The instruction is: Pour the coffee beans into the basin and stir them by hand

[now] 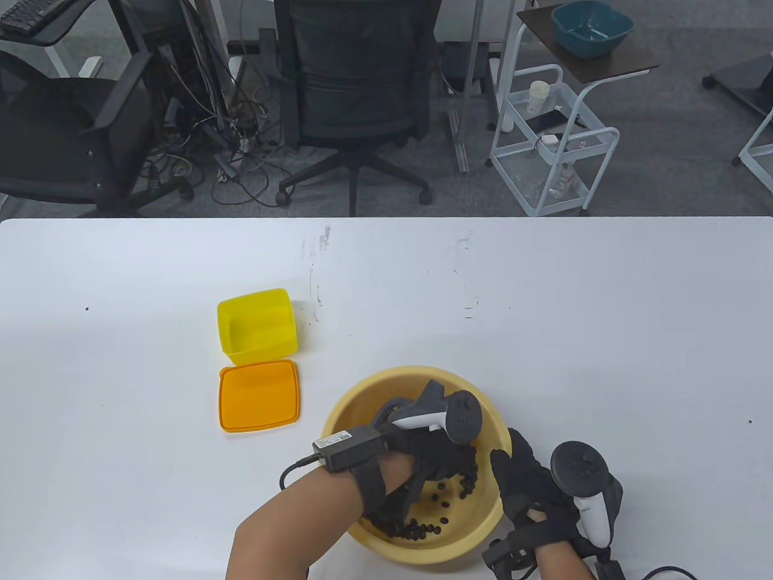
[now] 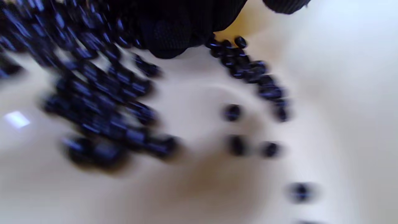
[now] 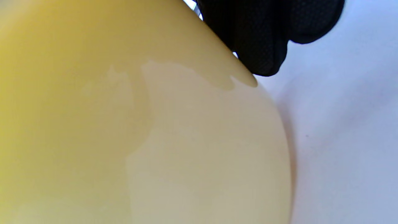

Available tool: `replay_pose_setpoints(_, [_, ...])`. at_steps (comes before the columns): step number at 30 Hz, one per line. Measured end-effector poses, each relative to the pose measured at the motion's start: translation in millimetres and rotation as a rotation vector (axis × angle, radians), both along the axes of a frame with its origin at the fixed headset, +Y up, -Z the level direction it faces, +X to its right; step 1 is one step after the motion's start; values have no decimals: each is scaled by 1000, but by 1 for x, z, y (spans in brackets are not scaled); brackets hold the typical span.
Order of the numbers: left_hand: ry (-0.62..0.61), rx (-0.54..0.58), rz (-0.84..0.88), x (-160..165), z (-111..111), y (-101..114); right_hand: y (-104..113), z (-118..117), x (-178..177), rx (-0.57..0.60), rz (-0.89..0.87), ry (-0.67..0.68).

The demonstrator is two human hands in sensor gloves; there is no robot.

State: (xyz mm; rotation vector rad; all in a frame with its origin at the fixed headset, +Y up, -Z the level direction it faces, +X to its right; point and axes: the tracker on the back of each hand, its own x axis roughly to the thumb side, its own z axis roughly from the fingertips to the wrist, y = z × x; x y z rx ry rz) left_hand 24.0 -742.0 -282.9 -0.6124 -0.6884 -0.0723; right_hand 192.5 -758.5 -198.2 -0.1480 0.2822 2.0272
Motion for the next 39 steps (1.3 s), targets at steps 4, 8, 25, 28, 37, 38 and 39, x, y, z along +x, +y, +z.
replay_pose_setpoints(4, [-43, 183, -263, -2, 0, 2, 0, 0, 0, 0, 0, -1])
replay_pose_setpoints(8, [-48, 165, -378, -8, -1, 2, 0, 0, 0, 0, -1, 0])
replay_pose_setpoints(25, [-84, -502, -464, -12, 16, -23, 0, 0, 0, 1, 0, 0])
replay_pose_setpoints(28, [-51, -635, -284, -6, 18, -23, 0, 0, 0, 1, 1, 1])
replay_pose_setpoints(37, [86, -809, 151, 8, 4, -29, -1, 0, 0, 5, 3, -4])
replay_pose_setpoints(38, [121, -787, 186, 7, 0, -27, -1, 0, 0, 5, 3, -4])
replay_pose_setpoints(39, [137, -766, 203, 6, -2, -25, -1, 0, 0, 5, 2, -4])
